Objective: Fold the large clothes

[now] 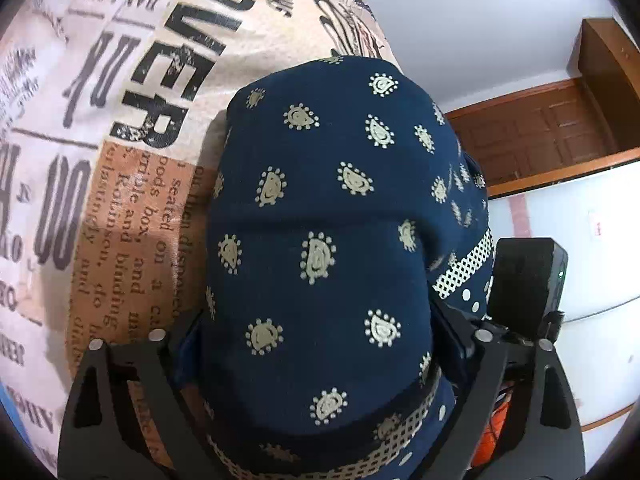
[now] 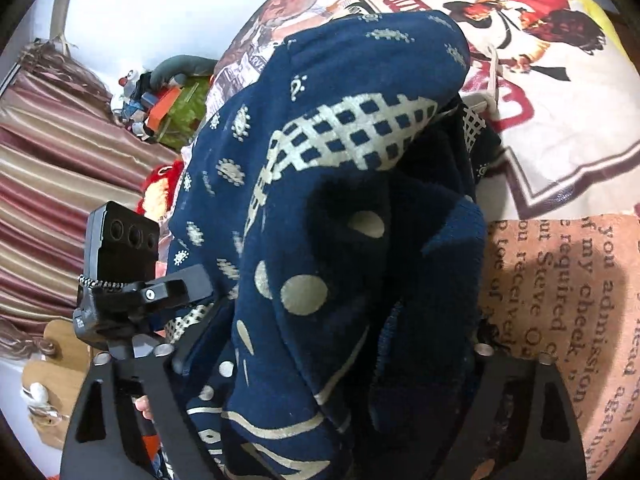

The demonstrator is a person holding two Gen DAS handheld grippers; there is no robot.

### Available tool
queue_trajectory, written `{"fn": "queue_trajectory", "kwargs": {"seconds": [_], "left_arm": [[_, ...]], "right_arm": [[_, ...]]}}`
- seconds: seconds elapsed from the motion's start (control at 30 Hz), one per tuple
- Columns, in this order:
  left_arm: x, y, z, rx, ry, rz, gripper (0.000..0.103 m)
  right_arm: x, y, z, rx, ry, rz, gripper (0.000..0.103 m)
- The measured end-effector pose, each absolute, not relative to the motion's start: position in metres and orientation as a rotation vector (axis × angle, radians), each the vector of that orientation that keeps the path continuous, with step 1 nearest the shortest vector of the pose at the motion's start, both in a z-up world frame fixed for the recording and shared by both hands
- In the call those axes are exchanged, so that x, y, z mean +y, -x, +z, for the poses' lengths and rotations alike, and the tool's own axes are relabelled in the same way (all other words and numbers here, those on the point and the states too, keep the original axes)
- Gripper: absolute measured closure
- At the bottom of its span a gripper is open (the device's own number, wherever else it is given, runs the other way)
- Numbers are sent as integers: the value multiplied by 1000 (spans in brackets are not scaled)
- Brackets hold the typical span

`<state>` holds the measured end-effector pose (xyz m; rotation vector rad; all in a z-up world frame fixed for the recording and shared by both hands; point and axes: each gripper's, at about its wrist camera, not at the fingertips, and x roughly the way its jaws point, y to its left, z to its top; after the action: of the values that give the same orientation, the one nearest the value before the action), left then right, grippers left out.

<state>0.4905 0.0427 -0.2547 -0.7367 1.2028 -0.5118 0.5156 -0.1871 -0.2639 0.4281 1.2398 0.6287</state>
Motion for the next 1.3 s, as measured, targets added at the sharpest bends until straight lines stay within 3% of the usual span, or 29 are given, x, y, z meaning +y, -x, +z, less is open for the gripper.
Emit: {"fn": "queue_trajectory", "kwargs": {"seconds": [0.13,0.27,0.87,1.03,1.3], "left_arm": [[40,-483,-235,1182,683,-497,18],[43,-474,-218,1165,644,-491,22],[112,-392,-81,912,548,-430,22],[144,-364,-66,866,558,-399,22],[211,-323,-82,877,610,-317,22]], "right_arm": [[-190,-511,-255,1231,-446,648,47],[-180,-502,-239,1202,-396,663,54],[-111,-440,-108,1024,-318,785,55],[-76,-417,-84,993,-281,824,55],[-9,-390,-93,1032,-254,885,55]]}}
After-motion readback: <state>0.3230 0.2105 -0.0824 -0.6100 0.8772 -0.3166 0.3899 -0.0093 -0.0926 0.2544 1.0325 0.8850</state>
